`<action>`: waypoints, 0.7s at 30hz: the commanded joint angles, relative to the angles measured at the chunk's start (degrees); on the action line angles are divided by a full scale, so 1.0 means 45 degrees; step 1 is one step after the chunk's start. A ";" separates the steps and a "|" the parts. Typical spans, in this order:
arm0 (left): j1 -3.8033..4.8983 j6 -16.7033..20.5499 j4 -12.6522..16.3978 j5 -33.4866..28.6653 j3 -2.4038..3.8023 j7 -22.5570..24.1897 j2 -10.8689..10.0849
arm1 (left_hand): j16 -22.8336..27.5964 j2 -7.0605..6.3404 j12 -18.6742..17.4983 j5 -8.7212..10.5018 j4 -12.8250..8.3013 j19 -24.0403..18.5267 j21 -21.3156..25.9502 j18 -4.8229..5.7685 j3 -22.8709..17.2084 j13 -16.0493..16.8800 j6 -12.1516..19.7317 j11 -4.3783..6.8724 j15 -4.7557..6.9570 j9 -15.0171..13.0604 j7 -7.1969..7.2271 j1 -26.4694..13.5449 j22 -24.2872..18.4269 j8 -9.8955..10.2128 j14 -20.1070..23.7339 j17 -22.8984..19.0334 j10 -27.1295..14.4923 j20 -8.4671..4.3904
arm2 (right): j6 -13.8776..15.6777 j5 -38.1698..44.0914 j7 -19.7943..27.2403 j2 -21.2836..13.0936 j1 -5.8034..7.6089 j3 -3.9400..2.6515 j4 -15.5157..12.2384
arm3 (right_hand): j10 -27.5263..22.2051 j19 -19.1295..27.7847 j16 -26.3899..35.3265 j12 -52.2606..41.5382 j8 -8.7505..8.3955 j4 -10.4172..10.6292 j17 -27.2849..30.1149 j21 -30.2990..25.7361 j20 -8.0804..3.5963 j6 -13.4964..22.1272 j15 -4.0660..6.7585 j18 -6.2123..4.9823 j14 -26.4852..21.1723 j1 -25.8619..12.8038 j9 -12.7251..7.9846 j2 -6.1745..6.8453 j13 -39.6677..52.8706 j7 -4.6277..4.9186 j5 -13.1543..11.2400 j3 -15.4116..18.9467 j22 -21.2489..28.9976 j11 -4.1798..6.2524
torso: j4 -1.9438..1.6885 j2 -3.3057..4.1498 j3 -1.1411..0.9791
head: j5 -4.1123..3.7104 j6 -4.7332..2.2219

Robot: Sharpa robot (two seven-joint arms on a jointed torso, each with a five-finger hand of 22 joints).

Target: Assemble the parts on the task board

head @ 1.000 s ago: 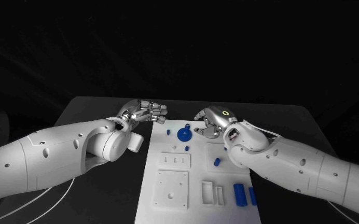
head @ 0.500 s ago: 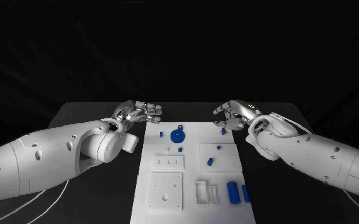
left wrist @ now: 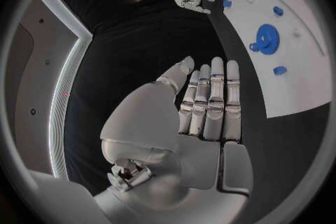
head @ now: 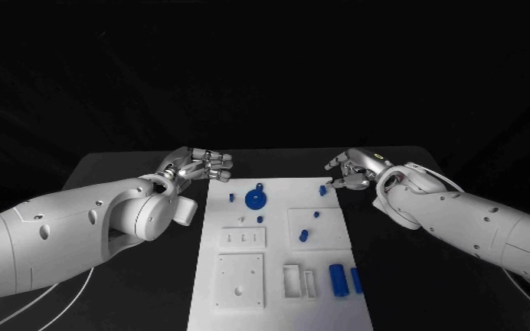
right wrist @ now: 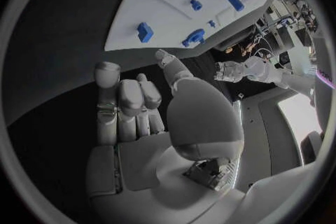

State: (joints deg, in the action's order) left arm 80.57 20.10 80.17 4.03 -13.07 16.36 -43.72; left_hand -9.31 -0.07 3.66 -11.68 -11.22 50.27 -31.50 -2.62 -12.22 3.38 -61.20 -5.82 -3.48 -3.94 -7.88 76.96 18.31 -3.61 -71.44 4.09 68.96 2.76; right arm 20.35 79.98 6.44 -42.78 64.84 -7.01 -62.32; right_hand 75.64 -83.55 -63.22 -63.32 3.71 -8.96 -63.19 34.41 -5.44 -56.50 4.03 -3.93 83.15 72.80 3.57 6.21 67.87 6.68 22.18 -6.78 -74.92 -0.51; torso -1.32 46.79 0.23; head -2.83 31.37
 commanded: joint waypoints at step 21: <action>0.0009 -0.0271 -0.0056 0.0043 0.0012 0.0131 0.0057 | 0.0063 -0.0050 -0.0062 0.0037 -0.0027 -0.0060 -0.0032 -0.0247 -0.0026 -0.0007 0.0078 0.0017 -0.0077 -0.0003 0.0001 -0.0047 -0.0024 0.0005 -0.0013 -0.0010 -0.0065 -0.0013 | -0.1116 -0.0020 0.0930 0.0703 -0.0408 0.0000 0.1277 | -0.0320 0.0044 -0.0019 -0.0059 -0.0070 0.0104 0.0016 -0.0092 0.0203 0.0848 -0.0147 -0.0236 -0.0120 0.0550 -0.0038 -0.0363 -0.0144 0.0088 -0.0352 0.1183 -0.0858 -0.0038 | -0.0014 -0.0020 0.0058 | -0.0097 0.0151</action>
State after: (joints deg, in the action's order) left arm 80.56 19.81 79.87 4.03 -13.06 16.35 -43.60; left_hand -9.31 -0.07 3.66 -11.68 -11.22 50.27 -31.50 -2.61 -12.22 3.39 -61.19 -5.82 -3.48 -3.94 -7.88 76.96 18.26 -3.61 -71.44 4.09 68.96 2.77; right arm 16.99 79.75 9.55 -39.70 63.08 -6.99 -56.62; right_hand 74.52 -83.42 -63.22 -63.22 3.44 -8.31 -63.08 33.78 -4.68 -52.29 3.57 -4.78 82.69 75.12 3.31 5.13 67.27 7.11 20.26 -1.46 -74.91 -0.82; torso -1.46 46.74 0.49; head -3.25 31.99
